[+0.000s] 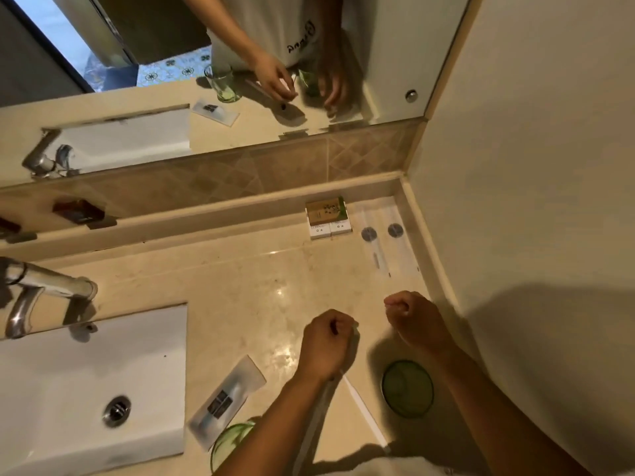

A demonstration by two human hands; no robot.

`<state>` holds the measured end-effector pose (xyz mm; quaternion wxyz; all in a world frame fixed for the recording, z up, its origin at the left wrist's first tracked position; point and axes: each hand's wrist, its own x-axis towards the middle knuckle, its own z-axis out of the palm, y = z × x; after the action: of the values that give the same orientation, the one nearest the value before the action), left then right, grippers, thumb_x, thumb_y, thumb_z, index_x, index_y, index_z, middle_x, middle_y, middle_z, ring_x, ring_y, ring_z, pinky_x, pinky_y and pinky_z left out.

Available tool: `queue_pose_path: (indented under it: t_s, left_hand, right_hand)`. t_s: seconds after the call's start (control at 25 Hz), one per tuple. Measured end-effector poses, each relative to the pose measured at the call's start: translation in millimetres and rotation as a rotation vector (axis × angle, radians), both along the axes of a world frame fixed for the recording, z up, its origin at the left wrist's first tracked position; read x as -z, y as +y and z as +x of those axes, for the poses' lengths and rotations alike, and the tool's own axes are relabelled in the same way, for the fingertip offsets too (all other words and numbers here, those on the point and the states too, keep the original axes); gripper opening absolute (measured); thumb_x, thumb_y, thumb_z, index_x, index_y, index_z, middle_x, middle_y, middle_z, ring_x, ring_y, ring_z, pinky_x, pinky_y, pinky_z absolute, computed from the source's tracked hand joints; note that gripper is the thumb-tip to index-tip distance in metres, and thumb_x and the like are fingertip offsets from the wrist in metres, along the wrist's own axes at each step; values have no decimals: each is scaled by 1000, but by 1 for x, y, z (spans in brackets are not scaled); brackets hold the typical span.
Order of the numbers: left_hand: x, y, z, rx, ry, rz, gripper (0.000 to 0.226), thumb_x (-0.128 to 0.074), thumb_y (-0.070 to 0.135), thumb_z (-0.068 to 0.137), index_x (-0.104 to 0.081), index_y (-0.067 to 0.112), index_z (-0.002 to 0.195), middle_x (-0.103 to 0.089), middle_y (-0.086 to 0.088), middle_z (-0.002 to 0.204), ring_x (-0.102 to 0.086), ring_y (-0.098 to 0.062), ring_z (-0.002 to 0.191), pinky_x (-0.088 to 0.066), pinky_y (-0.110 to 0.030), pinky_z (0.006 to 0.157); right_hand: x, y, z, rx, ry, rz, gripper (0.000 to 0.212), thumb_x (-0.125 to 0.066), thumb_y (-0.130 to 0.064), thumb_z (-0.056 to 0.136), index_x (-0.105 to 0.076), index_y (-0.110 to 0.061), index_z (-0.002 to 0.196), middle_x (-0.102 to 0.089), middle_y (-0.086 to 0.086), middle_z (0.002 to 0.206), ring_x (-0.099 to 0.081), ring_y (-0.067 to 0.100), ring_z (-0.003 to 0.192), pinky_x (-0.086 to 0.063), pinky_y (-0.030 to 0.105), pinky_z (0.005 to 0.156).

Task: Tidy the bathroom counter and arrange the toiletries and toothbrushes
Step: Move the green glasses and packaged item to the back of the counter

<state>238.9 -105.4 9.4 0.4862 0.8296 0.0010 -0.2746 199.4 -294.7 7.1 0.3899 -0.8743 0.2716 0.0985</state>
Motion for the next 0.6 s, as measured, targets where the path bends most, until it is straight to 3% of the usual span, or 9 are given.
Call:
queue_pose_path:
  t_s: [0.16, 0.2, 0.28, 0.32, 0.36, 0.4, 0.44, 0.48, 0.6]
  left_hand:
    - [9, 4, -50, 80, 211, -12, 22, -55, 17, 87, -76, 23, 87, -77, 7, 85, -71, -13, 82, -60, -40, 84]
    - [8, 3, -61, 59, 237, -29, 21, -56, 20, 85, -76, 23, 87, -76, 5, 83, -71, -16, 81, -60, -42, 84]
    - [4, -1, -82, -18, 315, -89, 20, -56, 15, 87, -74, 16, 93, -74, 1, 79, -69, -14, 72, -59, -34, 73]
    - [-1, -4, -91, -49, 361, -135, 21, -54, 5, 90, -72, 9, 99, -70, -1, 77, -65, -11, 66, -56, -28, 64]
    - [-6, -6, -99, -55, 394, -164, 24, -50, -4, 91, -69, 4, 105, -67, -2, 78, -62, -8, 63, -52, -23, 59]
    - [-10, -7, -106, -54, 411, -188, 29, -49, -11, 90, -66, 3, 110, -66, -1, 83, -62, -7, 66, -51, -20, 59]
    - [-12, -7, -110, -38, 404, -193, 33, -52, -13, 89, -65, 6, 113, -67, 0, 91, -64, -6, 72, -53, -19, 63]
    - [-11, -7, -113, -30, 391, -199, 37, -56, -13, 88, -65, 11, 115, -69, 0, 99, -67, -6, 80, -56, -20, 68]
    - [-12, -8, -122, -6, 330, -162, 44, -66, -2, 81, -65, 23, 117, -71, 4, 109, -71, -8, 96, -59, -32, 90]
  right_hand:
    - [-12, 3, -57, 138, 80, 161, 21, -55, -29, 99, -71, -18, 94, -74, 6, 102, -64, 24, 95, -51, 32, 83]
    - [-18, 4, -73, 155, 94, 187, 28, -52, -35, 101, -71, -15, 98, -71, 6, 97, -63, 22, 90, -51, 27, 77]
    - [-25, 7, -101, 137, 101, 257, 40, -43, -41, 105, -68, -11, 111, -65, 2, 98, -57, 13, 88, -43, 8, 67]
    - [-26, 9, -114, 129, 70, 311, 40, -40, -41, 106, -66, -12, 117, -63, 0, 103, -56, 9, 92, -43, 4, 71]
    - [-23, 12, -125, 160, 40, 396, 37, -40, -40, 106, -65, -15, 117, -63, -1, 108, -57, 9, 96, -46, 6, 81]
    - [-21, 16, -132, 205, 17, 497, 31, -43, -40, 105, -65, -19, 111, -65, 1, 109, -61, 14, 98, -54, 22, 91]
    - [-16, 18, -134, 269, 3, 547, 25, -45, -40, 105, -65, -25, 104, -67, 4, 108, -64, 20, 101, -57, 39, 93]
    - [-9, 19, -134, 312, 0, 555, 21, -46, -39, 105, -64, -29, 99, -68, 5, 109, -65, 24, 104, -59, 46, 89]
    - [-4, 21, -137, 348, 18, 589, 23, -45, -33, 105, -65, -25, 114, -65, 11, 123, -64, 25, 108, -63, 31, 70]
